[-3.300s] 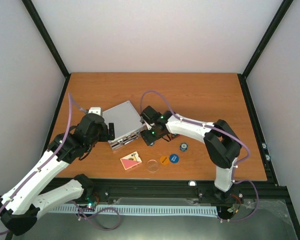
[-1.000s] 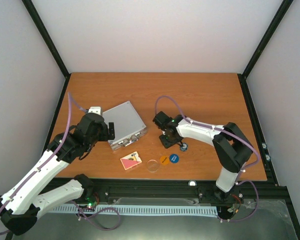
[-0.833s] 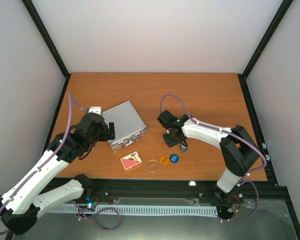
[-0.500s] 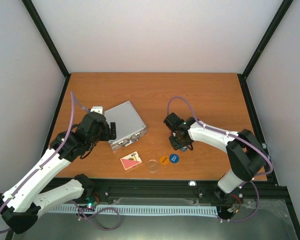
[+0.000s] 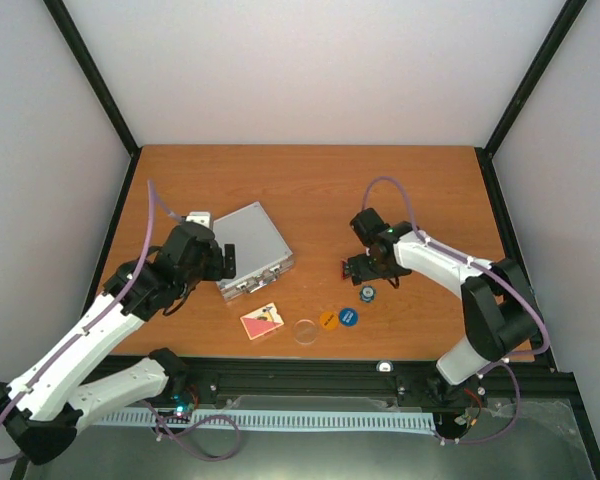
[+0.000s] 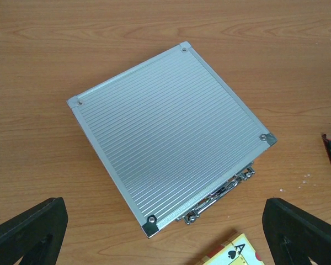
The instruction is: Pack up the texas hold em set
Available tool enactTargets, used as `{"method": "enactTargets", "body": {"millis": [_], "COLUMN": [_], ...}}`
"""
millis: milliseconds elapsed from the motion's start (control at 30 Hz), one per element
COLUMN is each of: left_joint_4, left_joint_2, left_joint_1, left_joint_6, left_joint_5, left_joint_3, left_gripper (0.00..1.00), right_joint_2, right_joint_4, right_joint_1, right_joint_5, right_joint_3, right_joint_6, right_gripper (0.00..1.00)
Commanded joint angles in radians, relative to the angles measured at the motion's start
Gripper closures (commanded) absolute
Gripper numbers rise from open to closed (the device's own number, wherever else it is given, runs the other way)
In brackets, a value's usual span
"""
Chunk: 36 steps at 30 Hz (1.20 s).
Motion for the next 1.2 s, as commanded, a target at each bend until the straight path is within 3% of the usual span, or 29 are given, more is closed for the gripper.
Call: {"method": "enactTargets", "body": {"millis": [0,400,1167], "left_joint_4": [0.021,0.03,-0.006], "left_joint_2": [0.011,0.033,0.044], "left_joint_1": [0.0,0.0,0.0], "left_joint_6": [0.046,0.072,0.068], "left_joint_5": [0.001,0.057,0.039], "left_joint_3": [0.044,0.074,0.084], "left_gripper": [0.0,0.0,0.0], "right_joint_2": [-0.021,0.121,0.204], "right_joint_4": [-0.021,-0.02,0.133], "right_joint_1": [-0.072,-0.206,-0.38], "right_joint_5": [0.026,0.028,-0.089], "right_joint_3": [0.046,0.086,-0.013], "right_joint_6": [0.031,0.059,0.013], "right_gripper": [0.0,0.08,0.22]}}
